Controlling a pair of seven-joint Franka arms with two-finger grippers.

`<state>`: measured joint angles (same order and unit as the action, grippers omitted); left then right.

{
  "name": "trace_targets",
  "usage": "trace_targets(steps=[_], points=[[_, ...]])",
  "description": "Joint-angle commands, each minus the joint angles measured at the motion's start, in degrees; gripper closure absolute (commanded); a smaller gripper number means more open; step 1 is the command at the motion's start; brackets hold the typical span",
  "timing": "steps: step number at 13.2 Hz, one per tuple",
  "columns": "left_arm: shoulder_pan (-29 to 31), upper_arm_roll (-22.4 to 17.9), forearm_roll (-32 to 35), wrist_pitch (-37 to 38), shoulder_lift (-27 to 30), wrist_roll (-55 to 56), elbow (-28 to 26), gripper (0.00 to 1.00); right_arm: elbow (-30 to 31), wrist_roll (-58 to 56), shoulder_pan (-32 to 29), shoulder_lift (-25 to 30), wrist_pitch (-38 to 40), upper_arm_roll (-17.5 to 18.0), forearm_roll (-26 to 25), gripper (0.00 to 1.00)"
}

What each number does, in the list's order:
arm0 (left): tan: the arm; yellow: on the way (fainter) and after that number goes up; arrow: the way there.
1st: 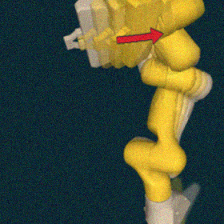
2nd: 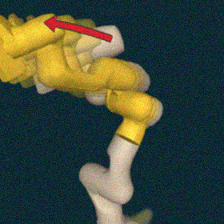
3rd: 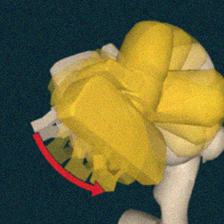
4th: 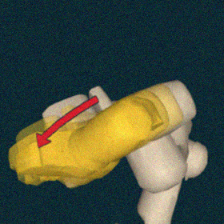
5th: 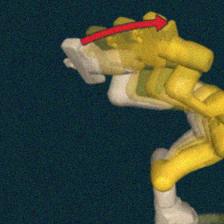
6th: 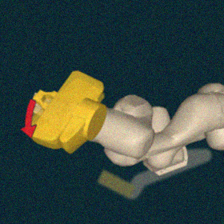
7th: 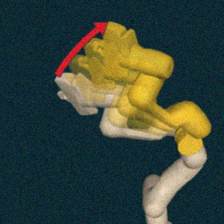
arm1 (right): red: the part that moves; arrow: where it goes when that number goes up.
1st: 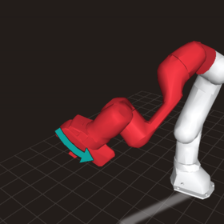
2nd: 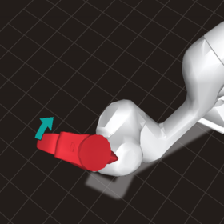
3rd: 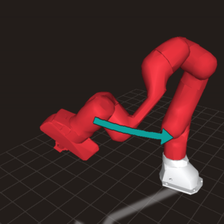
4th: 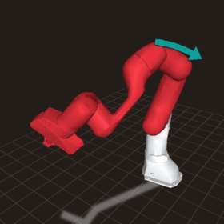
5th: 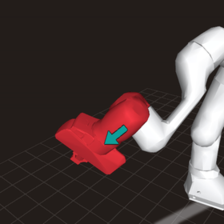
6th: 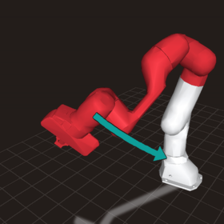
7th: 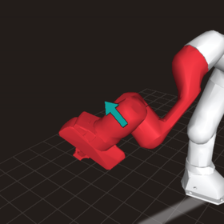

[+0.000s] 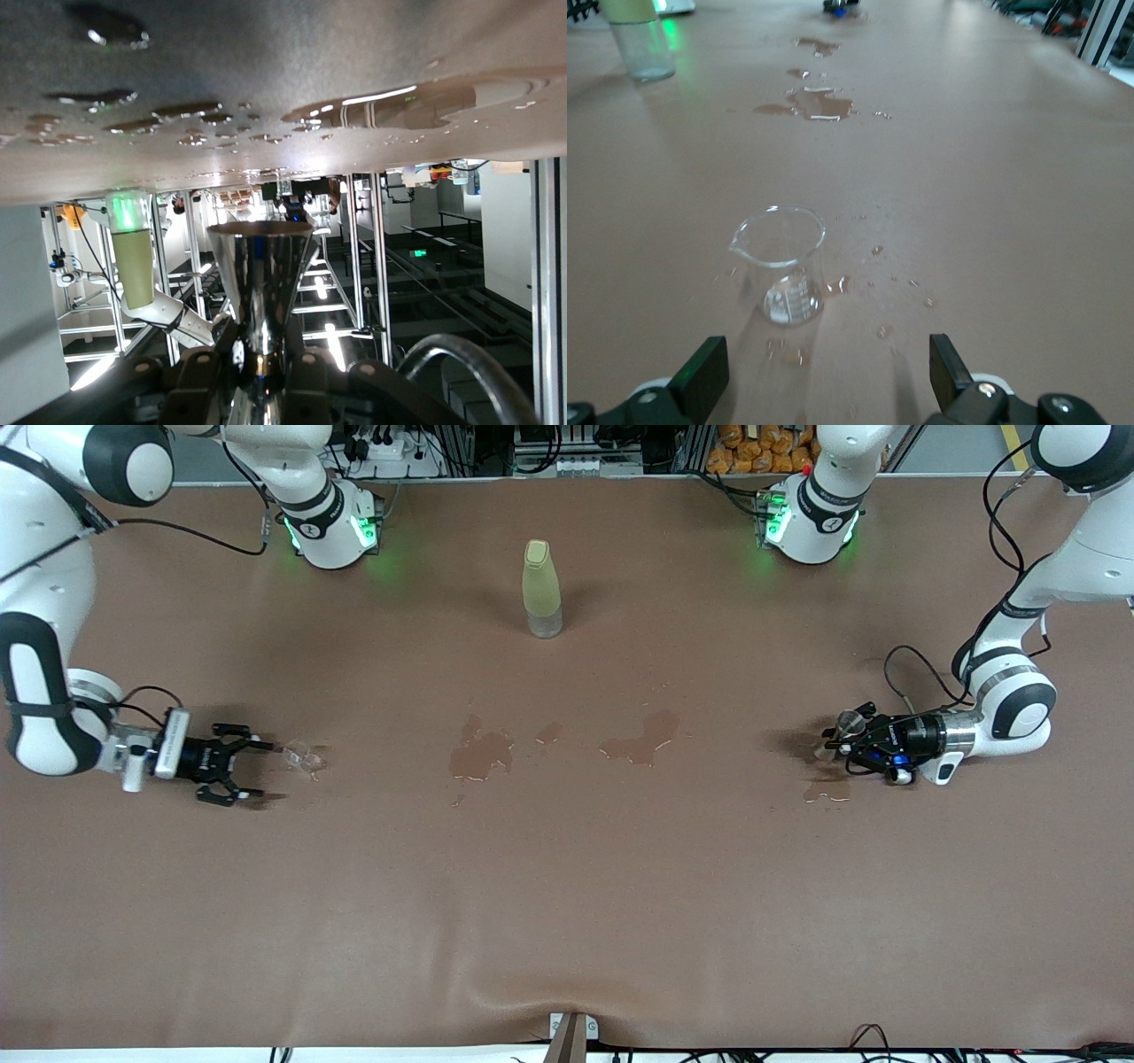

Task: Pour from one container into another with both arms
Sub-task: 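Lower the glass cup onto the table and open the right gripper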

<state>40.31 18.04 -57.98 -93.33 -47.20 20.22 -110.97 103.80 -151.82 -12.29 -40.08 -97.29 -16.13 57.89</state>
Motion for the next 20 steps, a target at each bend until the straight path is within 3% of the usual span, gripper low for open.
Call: trace_targets(steps=[1, 5, 11, 17, 20], points=[[-0.8, -0.5, 2.5, -1.0, -0.4, -0.4, 1.3, 1.00, -0.9, 10.5, 0.0, 6.1, -0.4, -0.8, -7.6, 0.00], [-0.9, -0.4, 2.4, -1.3, -0.4, 0.1, 1.5, 1.00, -2.9, 30.4, 1.4, 12.6, -0.3, -1.1, -17.2, 0.00], [-1.3, -0.3, 2.2, -1.4, -0.4, 0.6, 1.5, 1.00, -4.4, 63.1, 9.8, 23.5, 1.0, -5.8, -30.7, 0.00], [-2.6, -0.5, 2.5, -1.7, 0.9, 0.7, 1.5, 1.00, -10.4, 99.0, 14.9, 29.2, 6.0, -4.9, -42.2, 0.00], [-3.1, -0.5, 3.8, -3.1, 1.8, 0.8, 1.6, 1.00, -13.2, 111.4, 14.8, 30.2, 8.0, -1.5, -46.4, 0.00]])
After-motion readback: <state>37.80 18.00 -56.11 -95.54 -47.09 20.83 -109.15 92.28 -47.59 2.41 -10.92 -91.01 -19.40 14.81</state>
